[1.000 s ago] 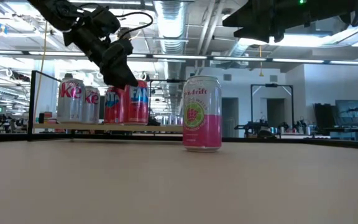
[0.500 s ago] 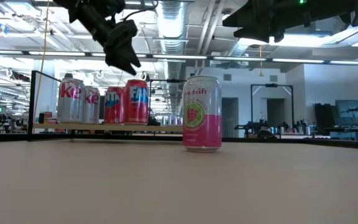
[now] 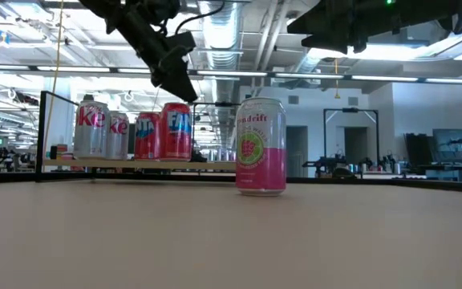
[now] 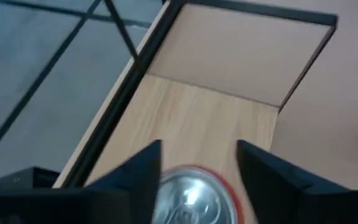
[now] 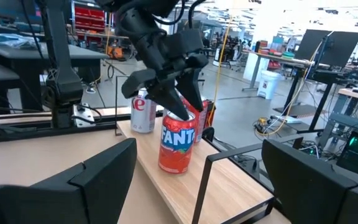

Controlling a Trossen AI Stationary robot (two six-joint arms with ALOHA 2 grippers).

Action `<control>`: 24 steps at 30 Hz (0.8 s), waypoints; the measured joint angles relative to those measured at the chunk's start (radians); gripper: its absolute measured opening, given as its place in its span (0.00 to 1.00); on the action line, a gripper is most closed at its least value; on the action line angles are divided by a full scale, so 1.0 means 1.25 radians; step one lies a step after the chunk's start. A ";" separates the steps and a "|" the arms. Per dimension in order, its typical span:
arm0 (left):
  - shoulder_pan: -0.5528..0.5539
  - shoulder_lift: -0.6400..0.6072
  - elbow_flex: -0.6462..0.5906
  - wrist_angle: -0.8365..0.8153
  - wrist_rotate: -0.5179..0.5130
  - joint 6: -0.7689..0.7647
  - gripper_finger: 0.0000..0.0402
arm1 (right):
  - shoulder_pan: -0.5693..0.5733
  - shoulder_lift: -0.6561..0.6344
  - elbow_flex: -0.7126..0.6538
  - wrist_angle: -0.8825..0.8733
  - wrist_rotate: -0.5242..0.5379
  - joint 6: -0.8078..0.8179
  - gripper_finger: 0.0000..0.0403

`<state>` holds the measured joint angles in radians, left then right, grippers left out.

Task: Place canned beverage on shelf
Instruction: Put the pink soda can on the shelf aligned with the other pink soda can

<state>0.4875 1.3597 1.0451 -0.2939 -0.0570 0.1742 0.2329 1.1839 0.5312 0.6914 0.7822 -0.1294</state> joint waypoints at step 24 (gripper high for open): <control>0.005 0.068 0.001 0.024 0.021 0.039 0.00 | -0.019 0.000 0.000 0.001 -0.021 -0.002 0.92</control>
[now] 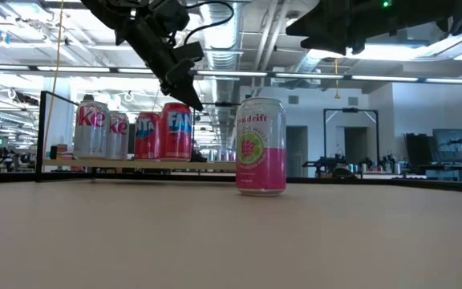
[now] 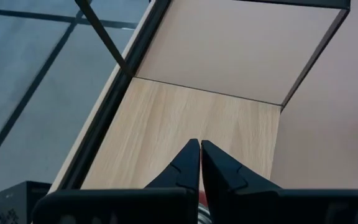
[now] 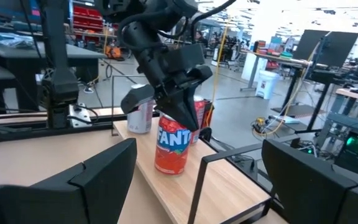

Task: Place canned beverage on shelf
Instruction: Put the pink soda can on the shelf aligned with the other pink soda can

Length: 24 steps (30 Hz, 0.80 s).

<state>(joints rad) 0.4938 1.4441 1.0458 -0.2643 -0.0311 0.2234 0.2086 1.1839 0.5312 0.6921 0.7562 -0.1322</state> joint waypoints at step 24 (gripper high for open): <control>-0.007 -0.063 -0.001 -0.218 -0.066 0.036 0.00 | -0.010 0.000 0.000 -0.003 -0.023 0.010 0.92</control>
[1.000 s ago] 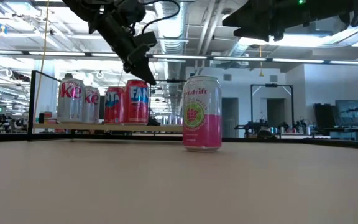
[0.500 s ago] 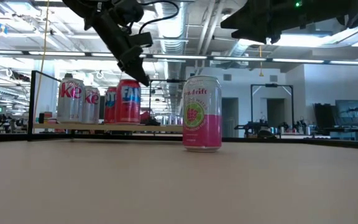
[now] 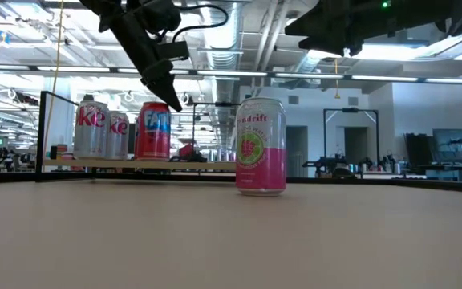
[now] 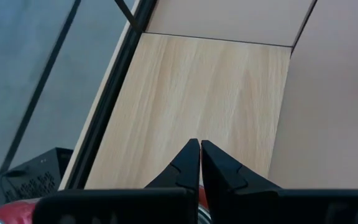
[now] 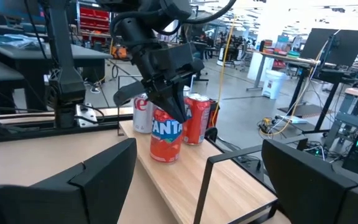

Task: Place canned beverage on shelf
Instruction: Put the pink soda can on the shelf aligned with the other pink soda can

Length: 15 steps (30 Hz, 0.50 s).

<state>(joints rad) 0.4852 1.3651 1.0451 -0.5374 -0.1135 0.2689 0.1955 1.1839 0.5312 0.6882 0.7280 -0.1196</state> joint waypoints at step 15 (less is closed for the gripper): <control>-0.030 -0.105 -0.003 -0.099 -0.008 0.009 0.00 | 0.000 0.000 0.000 -0.001 0.000 0.006 0.92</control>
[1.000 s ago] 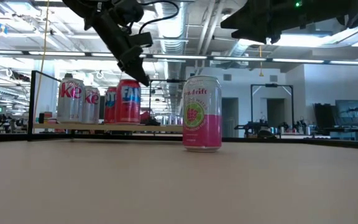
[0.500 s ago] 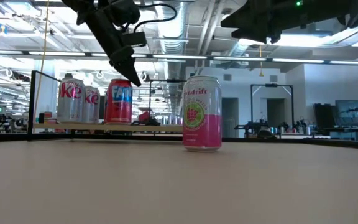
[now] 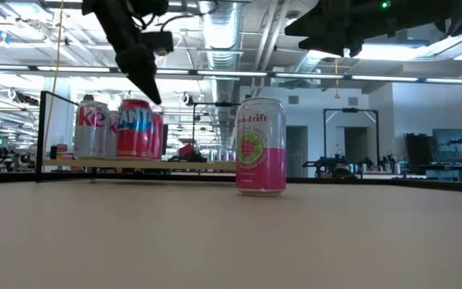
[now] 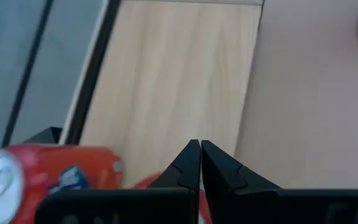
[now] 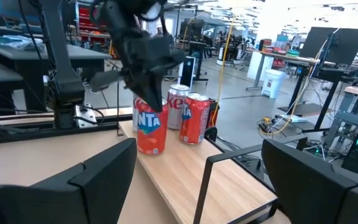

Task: Place canned beverage on shelf
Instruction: Put the pink soda can on the shelf aligned with the other pink soda can

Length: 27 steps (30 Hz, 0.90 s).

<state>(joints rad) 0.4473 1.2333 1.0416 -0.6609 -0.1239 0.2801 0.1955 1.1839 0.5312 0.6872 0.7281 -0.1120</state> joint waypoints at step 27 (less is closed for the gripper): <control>-0.039 -0.081 0.002 -0.148 0.003 -0.075 0.00 | 0.000 0.000 0.000 0.001 -0.020 0.005 0.92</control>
<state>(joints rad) 0.3981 1.1320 1.0435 -0.8459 -0.1204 0.1867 0.1955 1.1838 0.5312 0.6880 0.7030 -0.1055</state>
